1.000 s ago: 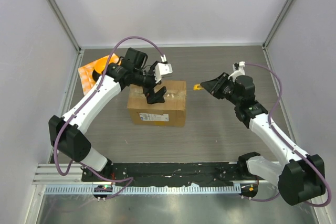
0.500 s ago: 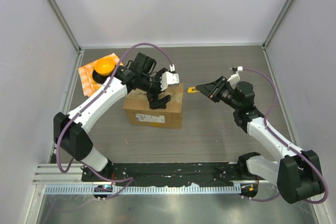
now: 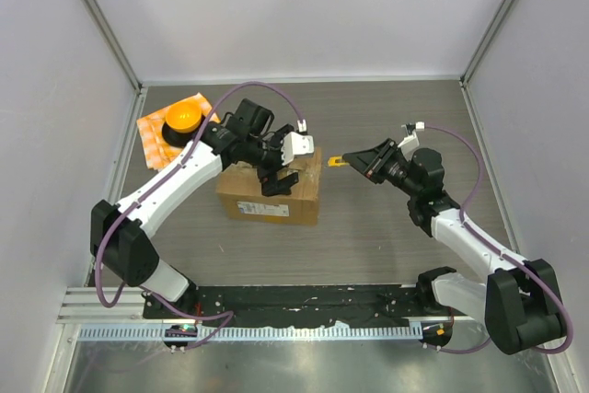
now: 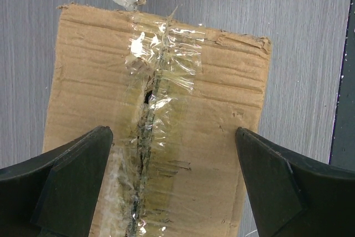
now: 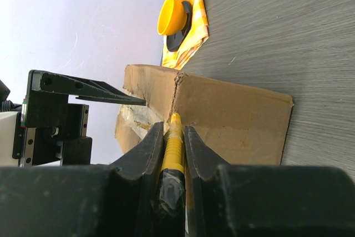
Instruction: Unpack the express box
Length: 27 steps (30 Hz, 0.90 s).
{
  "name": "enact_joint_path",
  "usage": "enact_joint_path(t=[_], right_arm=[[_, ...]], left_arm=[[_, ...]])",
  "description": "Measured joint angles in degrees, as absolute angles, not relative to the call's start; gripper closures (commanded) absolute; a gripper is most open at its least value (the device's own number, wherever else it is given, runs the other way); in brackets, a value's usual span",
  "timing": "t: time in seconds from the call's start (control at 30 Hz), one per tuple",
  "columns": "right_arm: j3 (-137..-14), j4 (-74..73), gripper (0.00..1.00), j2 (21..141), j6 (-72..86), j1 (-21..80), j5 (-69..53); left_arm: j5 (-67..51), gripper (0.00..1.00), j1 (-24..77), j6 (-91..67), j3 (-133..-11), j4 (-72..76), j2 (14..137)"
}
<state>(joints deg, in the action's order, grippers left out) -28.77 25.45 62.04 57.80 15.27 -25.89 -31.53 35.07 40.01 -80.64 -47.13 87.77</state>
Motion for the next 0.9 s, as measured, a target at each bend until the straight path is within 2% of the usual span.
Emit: enact_joint_path(t=[0.3, 0.47, 0.9], right_arm=[[-27.4, 28.9, 0.99, 62.7, 59.1, 17.8, -23.6], [-26.1, 31.7, 0.99, 62.9, 60.3, 22.0, -18.0], [-20.5, 26.4, 0.99, 51.7, 63.1, 27.8, -5.7]], left_arm=[[-30.7, 0.00, 35.6, 39.7, -80.4, -46.9, 87.5], [-31.1, 0.16, 35.8, 38.5, -79.6, -46.3, 87.5], [-29.3, 0.40, 36.5, 33.2, -77.6, -42.4, 87.6]])
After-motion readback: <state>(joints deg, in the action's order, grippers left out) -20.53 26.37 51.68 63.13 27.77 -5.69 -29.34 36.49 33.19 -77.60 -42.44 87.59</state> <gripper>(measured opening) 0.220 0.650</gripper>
